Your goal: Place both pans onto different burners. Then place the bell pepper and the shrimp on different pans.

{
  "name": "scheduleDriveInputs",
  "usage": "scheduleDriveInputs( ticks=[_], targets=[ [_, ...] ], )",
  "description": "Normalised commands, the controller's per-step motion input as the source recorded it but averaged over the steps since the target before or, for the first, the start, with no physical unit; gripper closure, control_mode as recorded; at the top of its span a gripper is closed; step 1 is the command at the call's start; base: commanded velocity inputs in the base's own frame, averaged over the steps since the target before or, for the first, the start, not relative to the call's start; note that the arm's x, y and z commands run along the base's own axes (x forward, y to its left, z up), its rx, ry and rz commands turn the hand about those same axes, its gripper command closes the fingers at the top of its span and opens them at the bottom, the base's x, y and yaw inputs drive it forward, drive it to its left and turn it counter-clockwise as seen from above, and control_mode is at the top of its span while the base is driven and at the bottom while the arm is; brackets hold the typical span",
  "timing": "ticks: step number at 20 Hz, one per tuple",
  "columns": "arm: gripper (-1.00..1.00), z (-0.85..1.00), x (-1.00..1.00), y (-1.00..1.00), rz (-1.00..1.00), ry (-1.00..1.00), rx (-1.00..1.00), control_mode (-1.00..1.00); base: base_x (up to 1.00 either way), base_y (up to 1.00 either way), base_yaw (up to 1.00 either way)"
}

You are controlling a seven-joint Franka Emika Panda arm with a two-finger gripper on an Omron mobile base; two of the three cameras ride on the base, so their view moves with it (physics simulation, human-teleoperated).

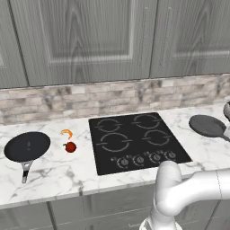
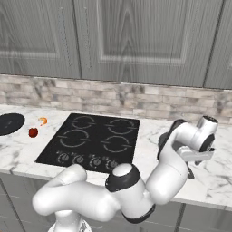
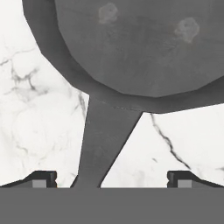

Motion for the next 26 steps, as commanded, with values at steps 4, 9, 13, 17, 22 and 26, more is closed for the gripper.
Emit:
scheduleDriveInputs(
  ticks=[4, 9, 13, 17, 22, 26],
  targets=[
    [-1.00, -0.24, 0.00, -0.07, 0.00, 0.02, 0.03, -1.00, 0.00, 0.00, 0.00],
    [-1.00, -0.23, 0.00, 0.00, 0.00, 0.02, 0.00, -1.00, 0.00, 0.00, 0.00],
    [-1.00, -0.26, 0.00, 0.00, 0.00, 0.00, 0.00, -1.00, 0.00, 0.00, 0.00],
    [-1.00, -0.16, 0.00, 0.00, 0.00, 0.00, 0.00, -1.00, 0.00, 0.00, 0.00],
    [1.00, 0.00, 0.00, 0.00, 0.00, 0.00, 0.00, -1.00, 0.00, 0.00, 0.00],
    [1.00, 0.00, 0.00, 0.00, 0.00, 0.00, 0.00, -1.00, 0.00, 0.00, 0.00]
  ],
)
